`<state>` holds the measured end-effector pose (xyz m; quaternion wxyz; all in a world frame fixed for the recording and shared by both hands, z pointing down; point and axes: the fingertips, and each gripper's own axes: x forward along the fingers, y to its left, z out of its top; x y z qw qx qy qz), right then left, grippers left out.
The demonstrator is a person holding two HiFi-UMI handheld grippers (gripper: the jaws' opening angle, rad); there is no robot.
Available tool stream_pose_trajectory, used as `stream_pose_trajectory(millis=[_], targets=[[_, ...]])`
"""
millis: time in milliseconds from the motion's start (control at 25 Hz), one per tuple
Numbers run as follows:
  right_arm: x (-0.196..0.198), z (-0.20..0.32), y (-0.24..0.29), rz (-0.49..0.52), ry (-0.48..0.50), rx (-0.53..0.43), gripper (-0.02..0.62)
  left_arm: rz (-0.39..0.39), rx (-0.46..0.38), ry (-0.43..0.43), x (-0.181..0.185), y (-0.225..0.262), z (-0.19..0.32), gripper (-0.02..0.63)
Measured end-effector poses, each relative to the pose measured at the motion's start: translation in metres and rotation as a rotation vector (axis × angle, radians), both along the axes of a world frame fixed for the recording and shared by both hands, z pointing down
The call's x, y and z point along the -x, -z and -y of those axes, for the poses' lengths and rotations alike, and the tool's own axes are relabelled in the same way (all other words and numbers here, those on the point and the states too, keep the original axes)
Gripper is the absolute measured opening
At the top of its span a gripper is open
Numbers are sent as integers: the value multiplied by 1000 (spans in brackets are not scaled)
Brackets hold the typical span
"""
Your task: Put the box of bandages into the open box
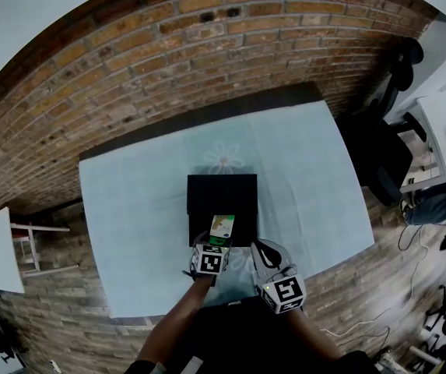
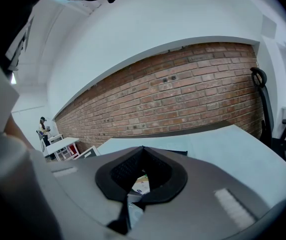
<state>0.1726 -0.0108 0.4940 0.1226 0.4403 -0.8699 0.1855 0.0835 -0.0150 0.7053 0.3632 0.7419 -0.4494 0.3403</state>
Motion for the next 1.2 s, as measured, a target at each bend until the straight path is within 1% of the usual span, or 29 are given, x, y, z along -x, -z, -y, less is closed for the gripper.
stream_pose_trajectory(millis=[240,400,480,760,880,960,1080,1160,1200], targets=[[-2,1,0,1,-4,1,2,16,12,6,2,0,-1,330],[-1,1,1,0,2,-1,2,2,35,22,7,0,-5,331],[0,0,1,0,5,-4,2,-8,44,27,8,5,-9,347],[4,-2,2,1,19,-10,2,-33,19,70,15,23,-15,347],[7,-4,1,-1,25,-8,2,-45,-11,85,17,33,-14,345],[10,-5,1,0,32,-9,2,-53,-37,104,21,41,-13,336],[14,-6,4,4,49,-16,2,-63,-77,126,27,56,-12,263],[17,-6,5,4,55,-20,2,-69,-93,139,31,64,-12,248],[19,-6,6,4,59,-21,2,-71,-99,149,35,67,-13,229]])
